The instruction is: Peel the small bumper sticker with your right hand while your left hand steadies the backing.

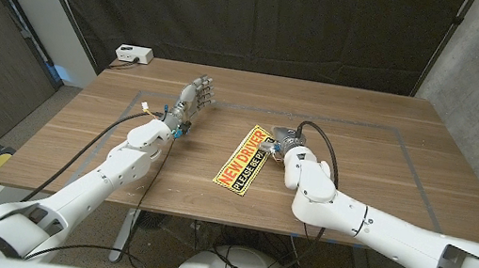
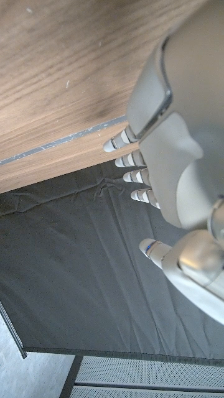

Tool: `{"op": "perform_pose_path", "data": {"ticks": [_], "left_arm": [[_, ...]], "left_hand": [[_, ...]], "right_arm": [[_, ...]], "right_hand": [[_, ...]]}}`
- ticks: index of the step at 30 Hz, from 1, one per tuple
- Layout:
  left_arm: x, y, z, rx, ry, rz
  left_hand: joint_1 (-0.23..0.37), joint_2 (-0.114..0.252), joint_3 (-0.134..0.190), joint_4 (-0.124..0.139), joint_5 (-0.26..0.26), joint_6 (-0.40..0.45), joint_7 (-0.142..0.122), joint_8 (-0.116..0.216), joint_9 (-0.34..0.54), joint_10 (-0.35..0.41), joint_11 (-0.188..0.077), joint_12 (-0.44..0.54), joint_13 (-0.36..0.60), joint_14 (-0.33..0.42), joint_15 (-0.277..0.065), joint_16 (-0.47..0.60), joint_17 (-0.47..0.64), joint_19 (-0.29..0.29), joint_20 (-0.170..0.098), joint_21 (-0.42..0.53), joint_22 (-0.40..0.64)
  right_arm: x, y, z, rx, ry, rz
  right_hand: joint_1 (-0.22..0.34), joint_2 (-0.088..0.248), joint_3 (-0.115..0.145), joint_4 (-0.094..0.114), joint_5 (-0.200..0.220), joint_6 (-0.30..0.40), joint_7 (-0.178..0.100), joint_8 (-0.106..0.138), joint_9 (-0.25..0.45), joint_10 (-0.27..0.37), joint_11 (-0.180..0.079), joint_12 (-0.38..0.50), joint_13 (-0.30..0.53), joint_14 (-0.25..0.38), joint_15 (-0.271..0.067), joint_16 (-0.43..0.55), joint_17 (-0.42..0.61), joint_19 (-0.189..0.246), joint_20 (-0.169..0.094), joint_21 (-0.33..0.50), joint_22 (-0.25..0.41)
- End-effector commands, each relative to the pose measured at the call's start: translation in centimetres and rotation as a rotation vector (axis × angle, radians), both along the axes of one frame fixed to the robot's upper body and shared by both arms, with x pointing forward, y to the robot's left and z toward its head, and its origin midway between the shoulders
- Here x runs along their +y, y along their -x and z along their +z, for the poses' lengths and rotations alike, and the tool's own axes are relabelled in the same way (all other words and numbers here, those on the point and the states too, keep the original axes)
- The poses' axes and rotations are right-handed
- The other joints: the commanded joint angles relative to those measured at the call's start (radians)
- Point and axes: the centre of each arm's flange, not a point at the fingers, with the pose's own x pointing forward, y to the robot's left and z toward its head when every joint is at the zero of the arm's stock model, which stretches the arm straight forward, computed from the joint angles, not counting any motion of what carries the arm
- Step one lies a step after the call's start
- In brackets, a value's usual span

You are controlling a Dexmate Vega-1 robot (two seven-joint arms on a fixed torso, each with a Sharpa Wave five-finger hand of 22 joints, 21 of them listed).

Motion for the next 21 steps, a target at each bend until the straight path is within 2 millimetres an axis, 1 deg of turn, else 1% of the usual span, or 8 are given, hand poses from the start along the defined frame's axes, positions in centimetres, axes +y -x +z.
{"op": "perform_pose_path", "data": {"ticks": [1,6,7,8,13,15,19,21], "left_arm": [[0.0,0.0,0.1,-0.006,-0.002,-0.003],[0.2,0.1,0.0,-0.009,-0.002,-0.002],[0.2,0.1,0.0,-0.011,-0.001,-0.002],[0.2,0.2,0.0,-0.011,-0.002,-0.002],[0.3,0.3,0.0,-0.014,0.0,-0.001],[0.4,0.3,0.0,-0.015,0.001,-0.001],[0.5,0.3,0.0,-0.015,0.001,-0.001],[0.6,0.3,0.0,-0.016,0.0,-0.002]], "left_hand": [[-0.003,0.032,-0.005,-0.001,0.0,0.006,-0.002,0.003,0.003,0.003,0.007,-0.004,0.0,0.002,0.001,-0.006,0.001,0.004,0.009,-0.002,0.005],[-0.003,0.032,-0.005,-0.001,0.0,0.006,-0.001,0.003,0.003,0.003,0.007,-0.004,0.0,0.001,0.001,-0.006,0.001,0.004,0.009,-0.003,0.006],[-0.003,0.032,-0.005,-0.001,0.0,0.006,-0.001,0.003,0.003,0.003,0.007,-0.004,0.0,0.001,0.0,-0.006,0.001,0.004,0.009,-0.003,0.006],[-0.003,0.032,-0.005,-0.001,0.0,0.006,-0.002,0.003,0.003,0.003,0.007,-0.004,0.0,0.001,0.0,-0.006,0.001,0.004,0.009,-0.003,0.006],[-0.003,0.032,-0.006,-0.001,0.0,0.007,-0.003,0.003,0.003,0.003,0.008,-0.005,0.0,0.001,0.0,-0.006,0.001,0.004,0.009,-0.004,0.006],[-0.003,0.032,-0.006,0.0,0.0,0.007,-0.003,0.003,0.003,0.004,0.008,-0.004,-0.001,0.002,0.0,-0.006,0.001,0.004,0.009,-0.004,0.006],[-0.004,0.032,-0.006,0.0,0.001,0.008,-0.003,0.003,0.003,0.004,0.008,-0.004,-0.001,0.002,0.0,-0.006,0.001,0.005,0.009,-0.004,0.006],[-0.004,0.032,-0.006,0.0,0.001,0.008,-0.003,0.003,0.003,0.004,0.008,-0.005,-0.001,0.002,0.0,-0.006,0.001,0.005,0.008,-0.005,0.006]], "right_arm": [[0.5,-0.1,-0.2,0.013,0.047,-0.043],[0.8,-0.3,-0.4,0.022,0.078,-0.076],[0.8,-0.3,-0.4,0.024,0.083,-0.082],[0.9,-0.3,-0.5,0.018,0.094,-0.087],[1.4,-0.4,-0.7,-0.002,0.139,-0.117],[1.6,-0.4,-0.9,-0.021,0.151,-0.124],[1.8,-0.4,-1.4,-0.083,0.184,-0.139],[1.8,-0.4,-1.7,-0.106,0.189,-0.144]], "right_hand": [[0.021,0.0,0.002,0.001,0.007,0.02,0.002,0.003,0.006,0.021,0.003,0.01,0.004,0.016,-0.007,0.009,0.002,0.015,-0.002,0.007,0.001],[0.033,-0.002,-0.002,0.002,0.011,0.047,-0.001,0.011,0.006,0.048,0.005,0.018,0.005,0.042,-0.015,0.017,0.002,0.028,-0.001,0.011,0.001],[0.04,-0.004,-0.005,0.004,0.013,0.067,-0.003,0.016,0.006,0.071,-0.002,0.025,0.005,0.058,-0.021,0.022,0.002,0.034,0.001,0.012,0.001],[0.05,-0.006,-0.007,0.002,0.016,0.081,-0.004,0.019,0.006,0.096,0.004,0.033,0.006,0.07,-0.022,0.024,0.001,0.043,0.002,0.014,0.001],[0.105,-0.02,-0.005,-0.01,0.03,0.118,-0.008,0.028,0.005,0.133,-0.007,0.039,0.006,0.109,-0.047,0.031,-0.002,0.07,0.0,0.019,0.0],[0.155,-0.031,-0.003,-0.014,0.045,0.148,-0.016,0.034,0.004,0.174,-0.014,0.05,0.006,0.142,-0.06,0.037,-0.002,0.094,-0.006,0.023,0.0],[0.252,-0.039,-0.011,-0.007,0.076,0.284,-0.037,0.066,0.004,0.289,-0.042,0.085,0.01,0.25,-0.114,0.071,0.012,0.159,-0.024,0.036,0.001],[0.283,-0.037,-0.014,-0.005,0.086,0.32,-0.047,0.073,0.003,0.317,-0.052,0.093,0.012,0.284,-0.124,0.085,0.019,0.183,-0.031,0.041,0.001]]}}
